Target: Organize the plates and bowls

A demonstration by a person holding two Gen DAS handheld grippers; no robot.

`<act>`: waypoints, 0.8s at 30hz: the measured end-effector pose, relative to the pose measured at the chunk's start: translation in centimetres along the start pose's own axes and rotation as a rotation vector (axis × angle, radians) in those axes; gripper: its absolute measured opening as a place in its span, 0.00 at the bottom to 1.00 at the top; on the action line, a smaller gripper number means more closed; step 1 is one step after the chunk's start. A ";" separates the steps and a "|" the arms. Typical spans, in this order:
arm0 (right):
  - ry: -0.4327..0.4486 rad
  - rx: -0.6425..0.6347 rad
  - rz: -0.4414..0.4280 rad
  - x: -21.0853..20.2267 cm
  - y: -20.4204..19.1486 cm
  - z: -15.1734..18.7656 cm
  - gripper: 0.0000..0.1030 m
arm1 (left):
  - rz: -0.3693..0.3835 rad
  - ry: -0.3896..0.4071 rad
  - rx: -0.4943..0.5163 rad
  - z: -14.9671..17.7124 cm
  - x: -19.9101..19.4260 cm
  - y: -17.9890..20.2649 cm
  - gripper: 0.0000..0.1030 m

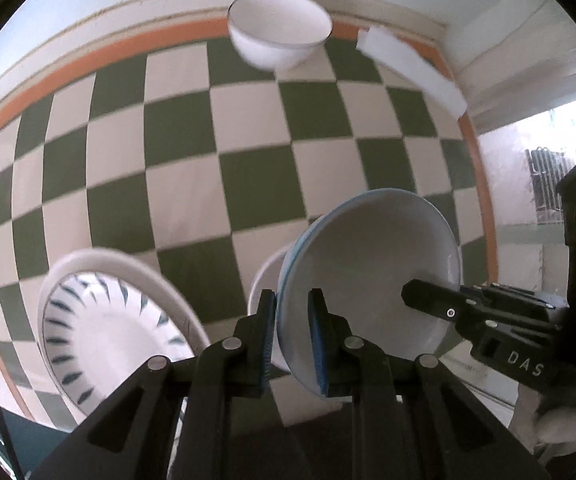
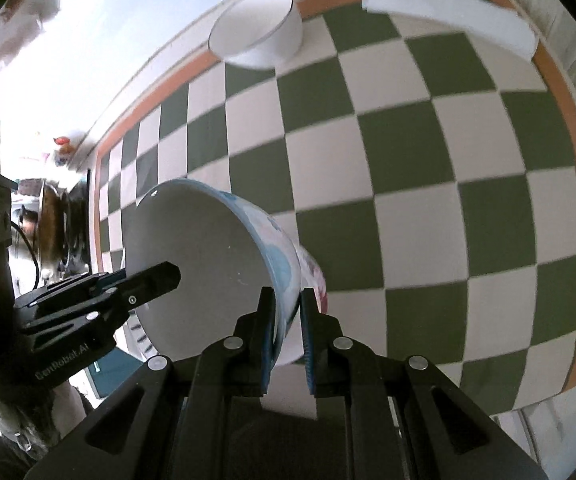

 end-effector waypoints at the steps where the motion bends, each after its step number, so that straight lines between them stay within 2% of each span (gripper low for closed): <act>1: -0.010 0.004 -0.002 0.4 0.1 0.3 0.13 | -0.003 -0.010 0.000 0.4 0.2 -0.1 0.14; 14: -0.091 -0.010 0.048 4.3 0.4 1.4 0.13 | -0.056 -0.060 -0.019 2.2 2.5 -1.5 0.14; 19: -0.113 -0.018 0.101 4.7 0.6 1.2 0.13 | -0.070 -0.075 -0.010 2.5 3.2 -1.5 0.14; 24: -0.131 -0.012 0.081 4.3 0.5 1.0 0.13 | -0.071 -0.074 -0.014 2.4 2.6 -1.5 0.14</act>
Point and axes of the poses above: each gripper's, at about its wrist camera, not at the fingertips, and x roughly the way its jaws point, y to its right, z to its underside, the point moved 9 cm from there along x, roughly the way its jaws point, and after that the axes turned 6 degrees about y, right-handed, at the moved point
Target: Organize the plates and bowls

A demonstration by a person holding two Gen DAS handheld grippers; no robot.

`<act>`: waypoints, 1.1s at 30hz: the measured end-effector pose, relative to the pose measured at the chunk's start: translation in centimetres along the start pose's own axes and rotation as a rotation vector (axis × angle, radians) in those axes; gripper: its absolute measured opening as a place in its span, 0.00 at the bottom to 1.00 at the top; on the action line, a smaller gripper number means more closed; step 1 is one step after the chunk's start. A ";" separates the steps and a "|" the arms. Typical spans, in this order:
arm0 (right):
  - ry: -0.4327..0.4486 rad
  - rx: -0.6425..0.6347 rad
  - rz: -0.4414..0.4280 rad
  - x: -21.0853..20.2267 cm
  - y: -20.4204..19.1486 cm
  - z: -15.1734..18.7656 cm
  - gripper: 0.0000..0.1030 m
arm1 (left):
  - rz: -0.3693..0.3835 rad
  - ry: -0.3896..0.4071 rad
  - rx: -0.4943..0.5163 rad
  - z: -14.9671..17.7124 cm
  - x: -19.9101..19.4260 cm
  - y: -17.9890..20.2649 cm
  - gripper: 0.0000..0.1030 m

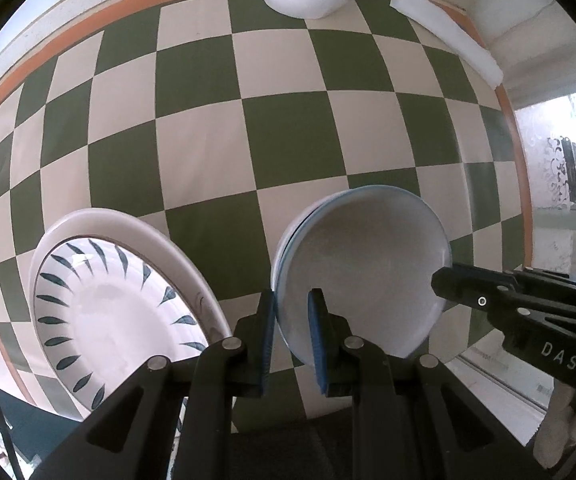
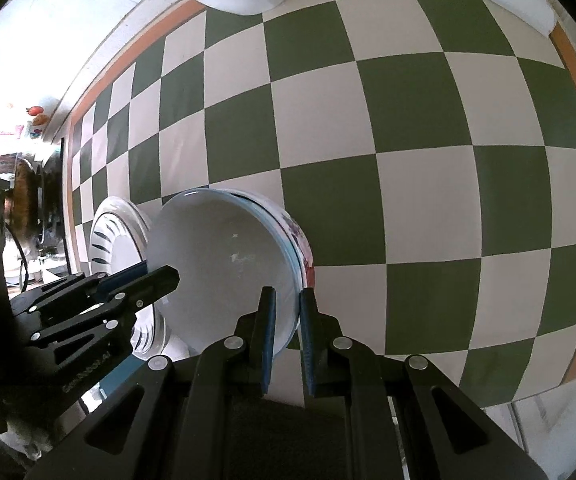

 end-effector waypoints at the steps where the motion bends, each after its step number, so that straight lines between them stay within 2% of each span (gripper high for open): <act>1: -0.004 -0.001 -0.005 -0.2 0.0 -0.1 0.14 | 0.002 0.007 -0.006 -0.1 -0.5 -0.1 0.14; 4: -0.007 0.000 -0.035 -1.3 -0.1 -0.6 0.14 | 0.001 0.051 -0.023 -1.5 -2.7 -0.5 0.14; 7: 0.036 -0.008 -0.053 -3.5 -0.3 -2.6 0.14 | -0.001 0.110 -0.046 -4.1 -5.2 -0.6 0.15; 9: 0.073 -0.018 -0.068 -5.1 -0.7 -4.7 0.14 | 0.004 0.153 -0.067 -6.7 -6.7 -1.0 0.22; 11: 0.112 -0.016 -0.072 -6.3 -0.9 -7.2 0.22 | 0.005 0.186 -0.101 -9.6 -7.5 -1.8 0.23; 13: 0.158 -0.016 -0.076 -7.4 -1.1 -10.2 0.42 | 0.005 0.200 -0.130 -12.3 -7.5 -2.6 0.23; 15: 0.206 0.001 -0.101 -8.0 -1.3 -13.6 0.48 | 0.006 0.204 -0.172 -15.6 -6.9 -3.6 0.23; 18: 0.242 0.017 -0.107 -7.8 -1.1 -18.0 0.48 | 0.017 0.195 -0.208 -19.0 -5.8 -4.4 0.23; 22: 0.263 0.053 -0.084 -6.2 -0.5 -23.4 0.48 | 0.024 0.145 -0.213 -23.0 -2.6 -4.7 0.23; 27: 0.223 0.077 -0.059 -2.5 0.1 -27.6 0.48 | 0.058 0.087 -0.222 -25.1 1.4 -4.5 0.23; 30: 0.202 0.082 -0.043 -0.8 0.5 -28.8 0.47 | 0.051 0.075 -0.223 -25.6 2.8 -4.3 0.23; 32: 0.191 0.082 -0.043 0.2 0.6 -29.4 0.43 | 0.036 0.080 -0.221 -25.9 3.9 -4.5 0.21; 33: 0.182 0.078 -0.041 0.7 0.6 -29.5 0.30 | 0.039 0.085 -0.223 -25.9 4.3 -4.5 0.12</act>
Point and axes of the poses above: each gripper's, at about its wrist camera, not at the fingertips, and x roughly the way its jaws point, y to its right, z to its underside, the point moved 9 cm from there along x, roughly the way its jaws point, and after that the axes turned 6 degrees about y, right-handed, at the moved point
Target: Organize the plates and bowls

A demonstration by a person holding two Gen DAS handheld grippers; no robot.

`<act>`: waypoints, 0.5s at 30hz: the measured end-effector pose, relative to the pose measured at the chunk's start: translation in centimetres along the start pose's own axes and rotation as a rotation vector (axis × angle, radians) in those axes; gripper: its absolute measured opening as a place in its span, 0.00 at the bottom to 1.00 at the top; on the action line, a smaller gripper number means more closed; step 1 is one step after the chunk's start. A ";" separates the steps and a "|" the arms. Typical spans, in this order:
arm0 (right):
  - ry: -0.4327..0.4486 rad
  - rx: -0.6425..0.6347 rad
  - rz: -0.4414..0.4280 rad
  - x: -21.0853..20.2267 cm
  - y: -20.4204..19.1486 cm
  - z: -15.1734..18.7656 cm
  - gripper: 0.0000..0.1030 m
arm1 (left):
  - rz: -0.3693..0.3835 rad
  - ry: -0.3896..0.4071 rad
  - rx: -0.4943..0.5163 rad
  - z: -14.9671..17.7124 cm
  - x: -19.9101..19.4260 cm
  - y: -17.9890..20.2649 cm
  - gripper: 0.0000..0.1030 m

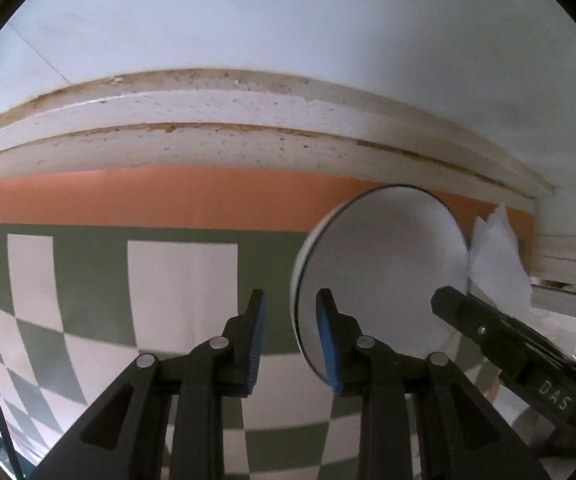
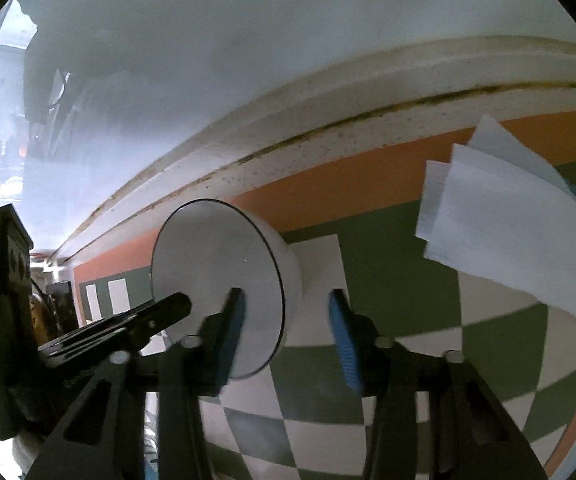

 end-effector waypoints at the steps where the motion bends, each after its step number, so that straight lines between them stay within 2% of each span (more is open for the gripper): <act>1: -0.006 -0.002 0.009 0.4 0.1 0.1 0.13 | 0.004 0.002 0.001 0.1 0.2 0.0 0.11; 15: 0.013 -0.067 0.029 -0.8 -1.3 0.9 0.11 | -0.013 0.062 0.044 0.1 -1.6 0.4 0.11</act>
Point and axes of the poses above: each gripper's, at about its wrist camera, not at the fingertips, and x roughly the way its jaws point, y to its right, z to its underside, the point moved 9 cm from there along x, roughly the way its jaws point, and after that the axes turned 6 degrees about y, right-handed, at the moved point
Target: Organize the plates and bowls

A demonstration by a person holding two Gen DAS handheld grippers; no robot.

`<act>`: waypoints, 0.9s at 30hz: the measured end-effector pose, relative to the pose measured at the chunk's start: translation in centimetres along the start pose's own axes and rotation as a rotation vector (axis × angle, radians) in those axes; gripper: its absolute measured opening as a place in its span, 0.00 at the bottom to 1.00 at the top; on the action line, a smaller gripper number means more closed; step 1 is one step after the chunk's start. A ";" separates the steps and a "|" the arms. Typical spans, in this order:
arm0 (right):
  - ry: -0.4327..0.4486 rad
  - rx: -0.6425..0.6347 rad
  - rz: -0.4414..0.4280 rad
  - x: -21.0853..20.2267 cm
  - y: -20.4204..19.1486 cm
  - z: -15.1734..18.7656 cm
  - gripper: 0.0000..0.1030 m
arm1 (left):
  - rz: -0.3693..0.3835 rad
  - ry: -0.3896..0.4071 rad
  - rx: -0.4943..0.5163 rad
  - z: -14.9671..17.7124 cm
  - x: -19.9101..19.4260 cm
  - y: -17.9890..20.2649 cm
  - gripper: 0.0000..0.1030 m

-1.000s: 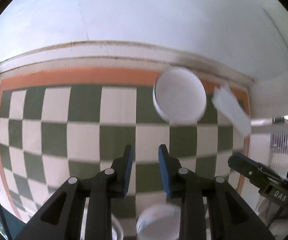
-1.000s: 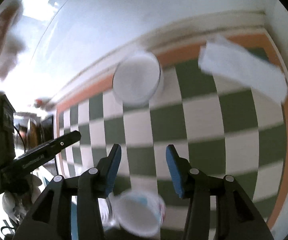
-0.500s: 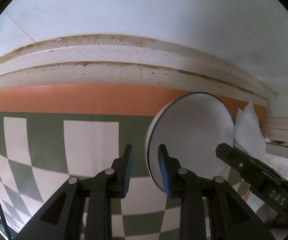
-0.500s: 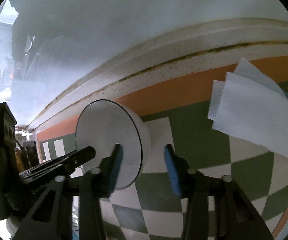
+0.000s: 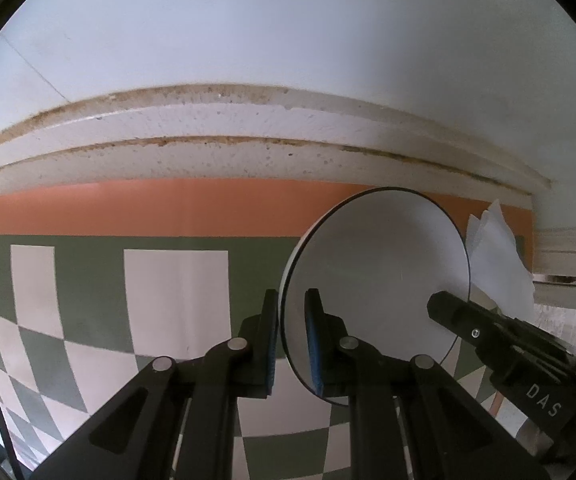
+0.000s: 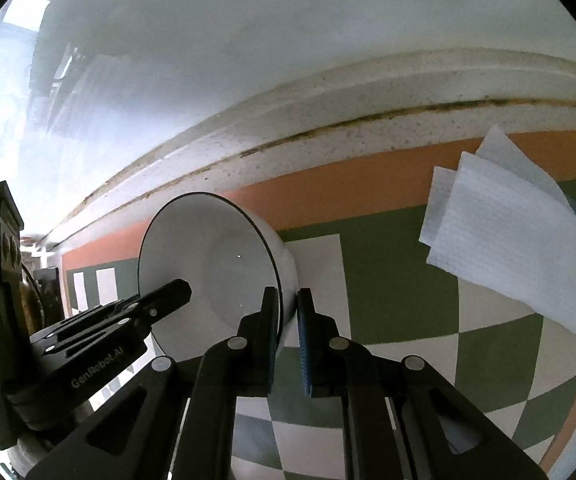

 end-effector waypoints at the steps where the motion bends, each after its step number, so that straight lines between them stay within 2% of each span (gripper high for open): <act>1: 0.003 -0.004 -0.001 -0.3 -0.2 0.1 0.11 | 0.001 0.008 0.002 0.1 -0.5 0.1 0.11; 11: 0.055 -0.038 -0.037 -5.4 -2.5 2.9 0.10 | -0.005 0.093 0.051 3.0 -6.3 1.3 0.11; 19: 0.091 -0.055 -0.043 -10.6 -3.9 8.6 0.11 | 0.002 0.122 0.100 7.4 -10.6 1.5 0.11; 27: 0.123 -0.057 -0.036 -14.7 -4.0 14.9 0.11 | 0.021 0.136 0.152 13.5 -13.8 1.6 0.11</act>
Point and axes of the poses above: each gripper's, at about its wrist camera, not at the fingertips, and x roughly the way its jaws point, y to its right, z to its underside, the point moved 9 cm from there along x, roughly the way its jaws point, and after that the axes turned 6 degrees about y, right-handed, at the moved point
